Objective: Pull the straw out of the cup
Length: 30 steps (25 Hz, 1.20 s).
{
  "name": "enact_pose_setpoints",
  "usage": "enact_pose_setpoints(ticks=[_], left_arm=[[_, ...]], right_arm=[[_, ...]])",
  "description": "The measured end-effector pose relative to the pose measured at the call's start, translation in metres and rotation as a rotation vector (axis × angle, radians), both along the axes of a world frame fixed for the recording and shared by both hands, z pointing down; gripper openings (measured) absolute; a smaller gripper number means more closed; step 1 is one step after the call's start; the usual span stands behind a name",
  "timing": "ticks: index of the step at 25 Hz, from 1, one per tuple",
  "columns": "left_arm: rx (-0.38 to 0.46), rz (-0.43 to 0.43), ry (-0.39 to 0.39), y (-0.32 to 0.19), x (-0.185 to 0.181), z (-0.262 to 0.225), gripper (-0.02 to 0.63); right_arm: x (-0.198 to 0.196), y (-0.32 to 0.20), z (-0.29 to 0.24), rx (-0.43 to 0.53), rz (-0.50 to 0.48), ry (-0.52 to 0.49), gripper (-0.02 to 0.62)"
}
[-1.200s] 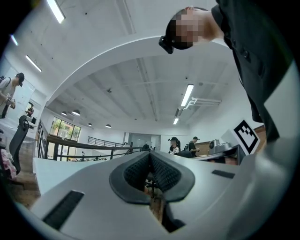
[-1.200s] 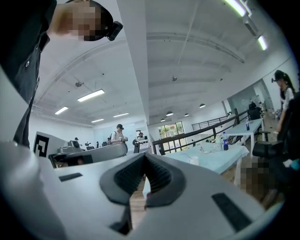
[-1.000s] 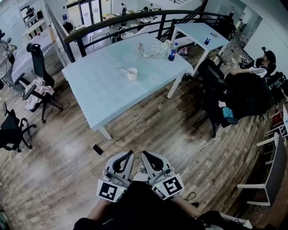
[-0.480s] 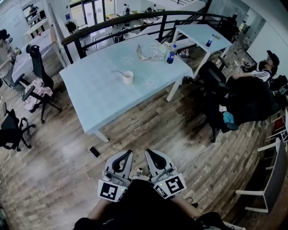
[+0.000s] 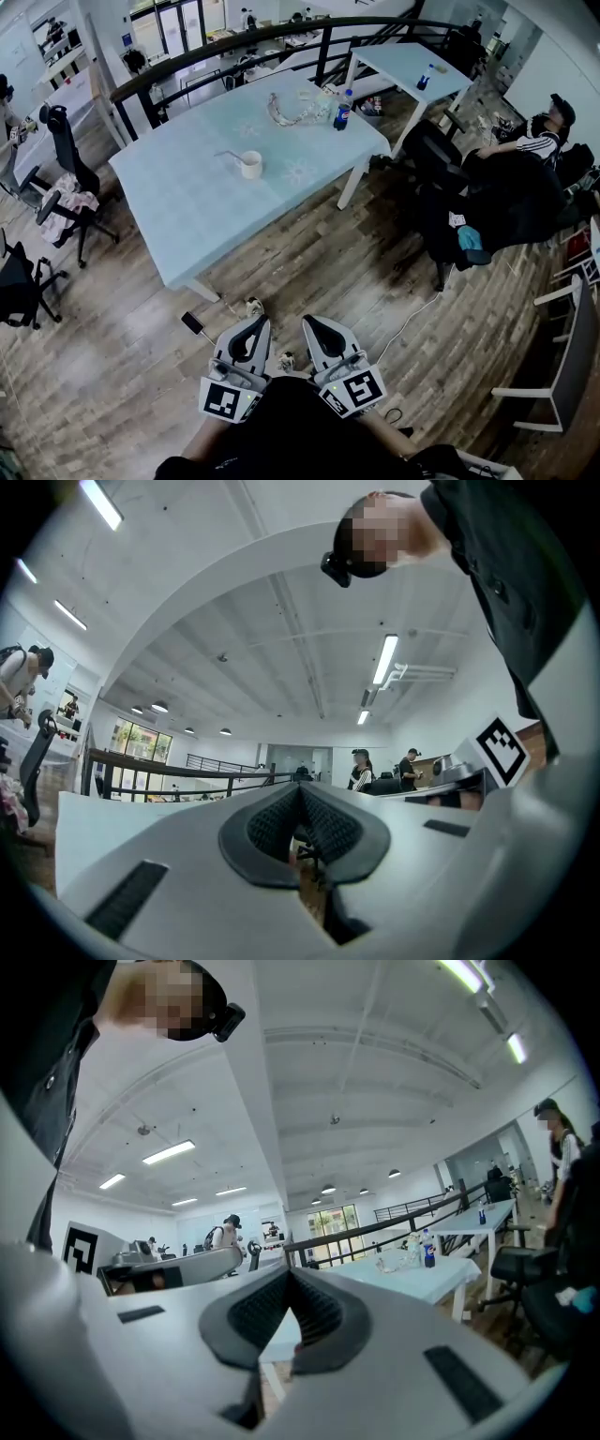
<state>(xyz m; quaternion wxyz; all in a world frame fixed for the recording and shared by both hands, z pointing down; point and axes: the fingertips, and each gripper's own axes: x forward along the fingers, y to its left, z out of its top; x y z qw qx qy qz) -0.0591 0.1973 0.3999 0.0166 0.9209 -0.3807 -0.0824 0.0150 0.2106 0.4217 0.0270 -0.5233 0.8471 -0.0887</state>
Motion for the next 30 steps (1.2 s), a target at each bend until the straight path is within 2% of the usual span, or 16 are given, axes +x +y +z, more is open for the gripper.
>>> enact_pose_setpoints(ticks=[5, 12, 18, 24, 30], left_arm=[[-0.021, 0.031, 0.003, -0.018, 0.012, 0.003, 0.012], [-0.002, 0.072, 0.013, -0.067, 0.036, 0.001, 0.012], [-0.023, 0.085, 0.013, -0.119, 0.059, 0.007, 0.012], [-0.002, 0.097, 0.021, -0.18, 0.08, -0.008, 0.012], [0.0, 0.079, 0.023, -0.237, 0.087, -0.011, 0.012]], right_arm=[[0.012, -0.016, 0.001, -0.003, 0.033, -0.003, 0.009], [0.026, -0.054, 0.007, -0.02, 0.05, 0.017, 0.009], [0.048, -0.111, 0.007, -0.015, 0.059, 0.016, 0.009], [0.068, -0.168, -0.003, -0.018, 0.077, 0.015, 0.009], [0.077, -0.222, -0.004, -0.028, 0.063, 0.02, 0.009]])
